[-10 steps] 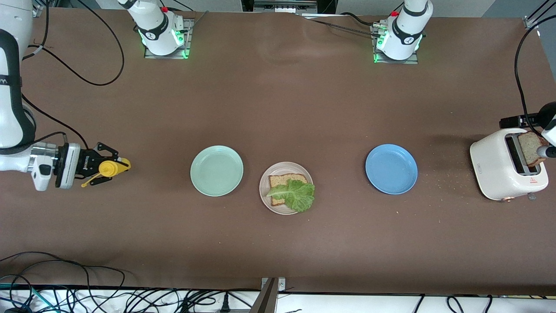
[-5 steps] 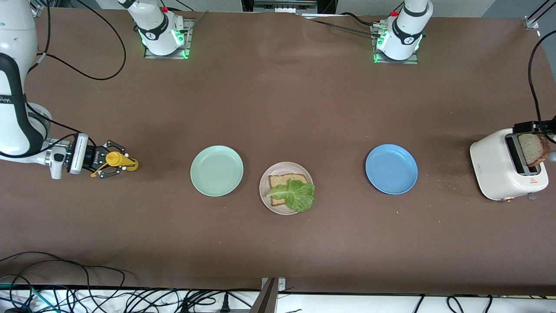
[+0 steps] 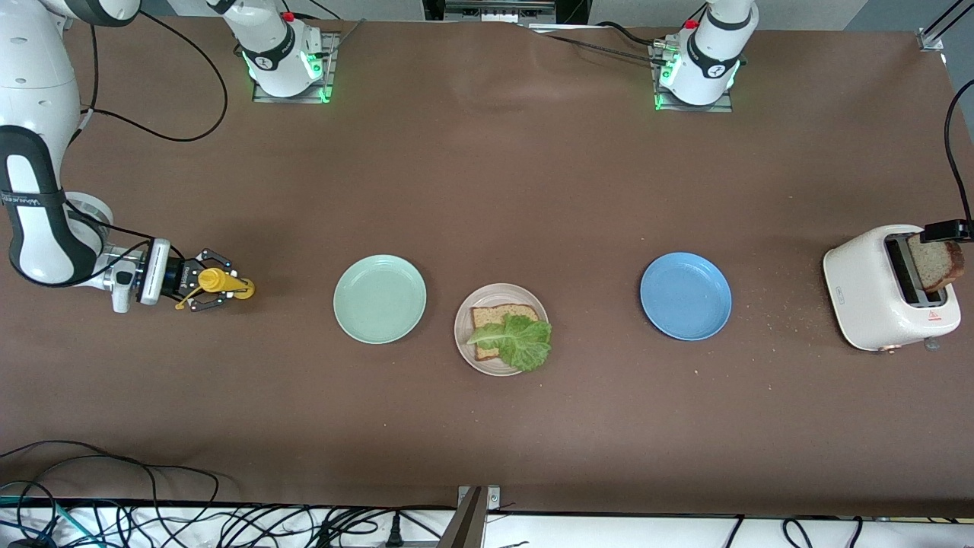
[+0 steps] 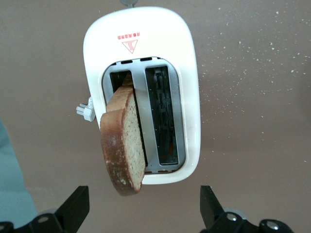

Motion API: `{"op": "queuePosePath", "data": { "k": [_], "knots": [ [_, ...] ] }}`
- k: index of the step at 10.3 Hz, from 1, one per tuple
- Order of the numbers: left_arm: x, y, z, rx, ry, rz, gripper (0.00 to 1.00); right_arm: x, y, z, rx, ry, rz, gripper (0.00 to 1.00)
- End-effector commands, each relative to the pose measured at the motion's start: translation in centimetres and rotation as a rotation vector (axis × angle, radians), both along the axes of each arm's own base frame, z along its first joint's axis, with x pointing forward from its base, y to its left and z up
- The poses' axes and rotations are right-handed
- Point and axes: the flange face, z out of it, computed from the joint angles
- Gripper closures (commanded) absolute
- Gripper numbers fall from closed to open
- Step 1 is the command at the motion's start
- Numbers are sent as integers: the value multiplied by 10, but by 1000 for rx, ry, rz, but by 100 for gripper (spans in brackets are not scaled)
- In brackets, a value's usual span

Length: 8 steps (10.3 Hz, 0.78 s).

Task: Make sandwich on beige plate with both arms
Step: 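Set the mustard down while the left gripper grasps the toaster bread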

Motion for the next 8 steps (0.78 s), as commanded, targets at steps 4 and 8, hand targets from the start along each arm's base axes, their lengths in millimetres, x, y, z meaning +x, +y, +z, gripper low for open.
{"op": "queuePosePath", "data": {
  "k": [4, 8],
  "knots": [
    [-13, 23, -17, 18, -30, -8, 20, 7, 0, 1, 13, -25, -17, 53],
    [-18, 40, -22, 15, -54, 23, 84, 12, -13, 9, 5, -54, -14, 6]
  ]
}}
